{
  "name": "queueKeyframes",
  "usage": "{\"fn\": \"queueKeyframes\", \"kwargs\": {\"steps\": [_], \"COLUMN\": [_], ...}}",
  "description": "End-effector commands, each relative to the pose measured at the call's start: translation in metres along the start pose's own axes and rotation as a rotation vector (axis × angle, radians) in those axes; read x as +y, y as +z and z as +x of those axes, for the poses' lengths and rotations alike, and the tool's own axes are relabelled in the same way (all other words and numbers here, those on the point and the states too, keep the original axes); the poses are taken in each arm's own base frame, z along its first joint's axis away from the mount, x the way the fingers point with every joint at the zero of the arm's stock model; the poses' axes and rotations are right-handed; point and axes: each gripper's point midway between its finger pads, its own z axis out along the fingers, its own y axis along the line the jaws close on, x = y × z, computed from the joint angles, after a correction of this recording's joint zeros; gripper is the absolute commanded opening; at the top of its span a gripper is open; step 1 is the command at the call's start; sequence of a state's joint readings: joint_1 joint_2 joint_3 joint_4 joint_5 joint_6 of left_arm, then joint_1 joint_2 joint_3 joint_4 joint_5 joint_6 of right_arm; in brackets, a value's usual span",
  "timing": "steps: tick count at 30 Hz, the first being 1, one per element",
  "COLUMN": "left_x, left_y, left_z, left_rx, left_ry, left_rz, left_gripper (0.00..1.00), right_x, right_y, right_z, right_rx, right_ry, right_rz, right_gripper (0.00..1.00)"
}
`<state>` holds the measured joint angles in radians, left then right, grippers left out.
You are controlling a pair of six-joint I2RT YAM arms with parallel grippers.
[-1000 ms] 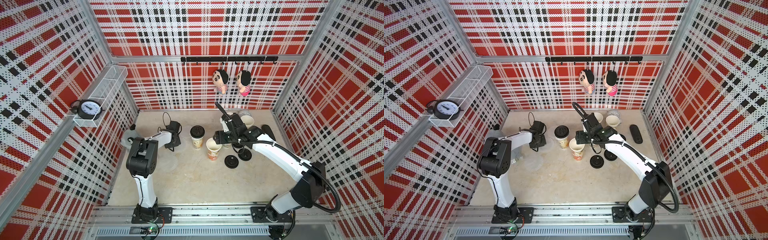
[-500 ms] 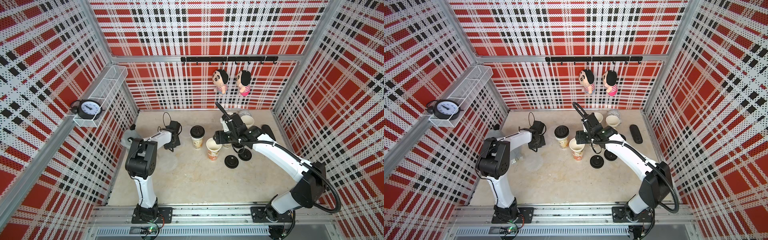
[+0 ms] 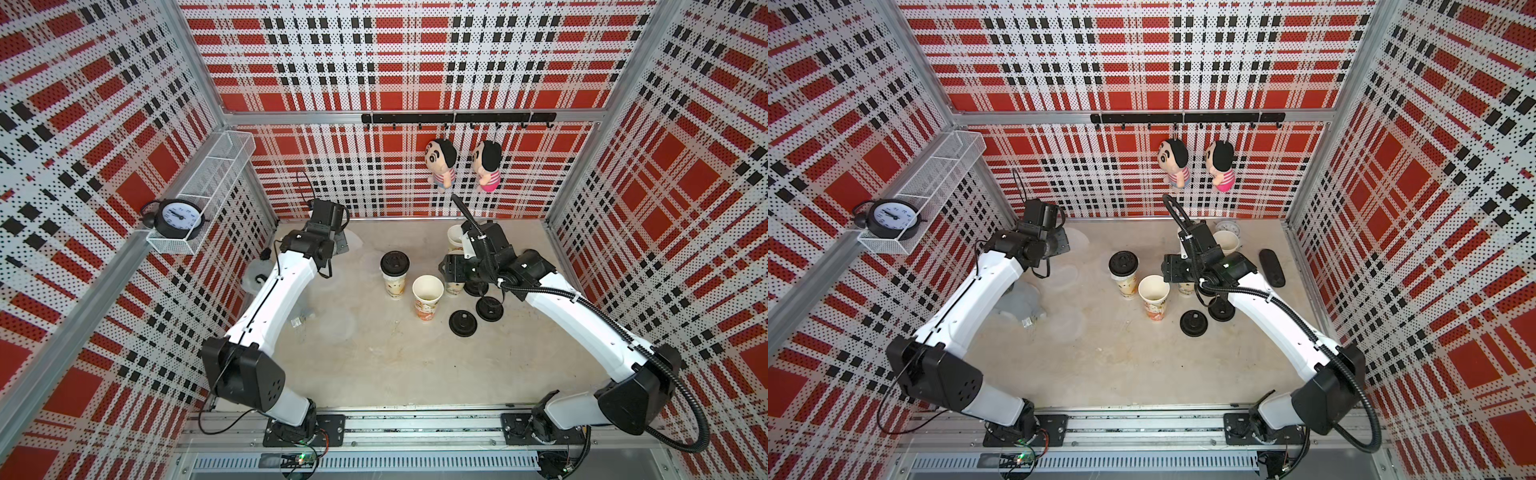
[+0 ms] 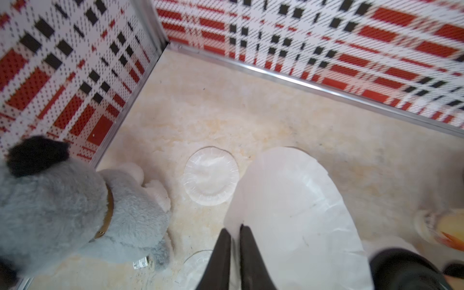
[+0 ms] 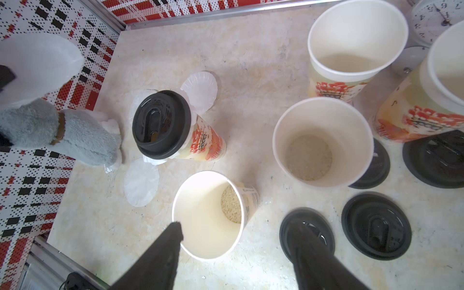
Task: Put the leak-proof paper on the milk tea cups
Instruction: Pick up the leak-proof paper from the center of the board, then place the leak-proof paper at the cup.
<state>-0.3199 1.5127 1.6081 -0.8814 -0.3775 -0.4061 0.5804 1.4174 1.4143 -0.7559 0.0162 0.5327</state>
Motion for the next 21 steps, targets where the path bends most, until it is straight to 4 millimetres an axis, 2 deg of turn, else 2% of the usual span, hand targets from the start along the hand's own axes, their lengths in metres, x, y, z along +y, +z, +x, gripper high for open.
{"fn": "queueKeyframes", "kwargs": {"steps": [1,5,11,14,16,21], "left_x": [-0.032,-0.092,-0.176,-0.199,-0.208,-0.216], "left_y": [-0.037,-0.066,-0.080,-0.085,-0.084,-0.070], "left_z": [0.011,0.032,0.072,0.082,0.090,0.119], "left_rx": [0.015,-0.001,-0.002,0.008,0.020,0.077], "left_ry": [0.157,0.255,0.307,0.298,0.312,0.339], "left_rz": [0.080,0.226,0.438,0.486,0.498,0.496], "left_gripper": [0.18,0.18,0.16,0.16,0.17,0.17], "right_x": [-0.011,-0.020,-0.032,-0.037,-0.041,-0.050], "right_y": [-0.016,-0.023,-0.028,-0.032,-0.034,-0.035], "right_z": [-0.008,-0.008,0.000,0.002,0.004,0.008], "right_rx": [-0.041,-0.058,-0.056,-0.063,-0.066,-0.067], "right_ry": [0.027,0.040,0.053,0.083,0.098,0.115], "right_rz": [0.031,0.042,0.060,0.066,0.068,0.073], "right_gripper": [0.71,0.71,0.71,0.71,0.71,0.71]}}
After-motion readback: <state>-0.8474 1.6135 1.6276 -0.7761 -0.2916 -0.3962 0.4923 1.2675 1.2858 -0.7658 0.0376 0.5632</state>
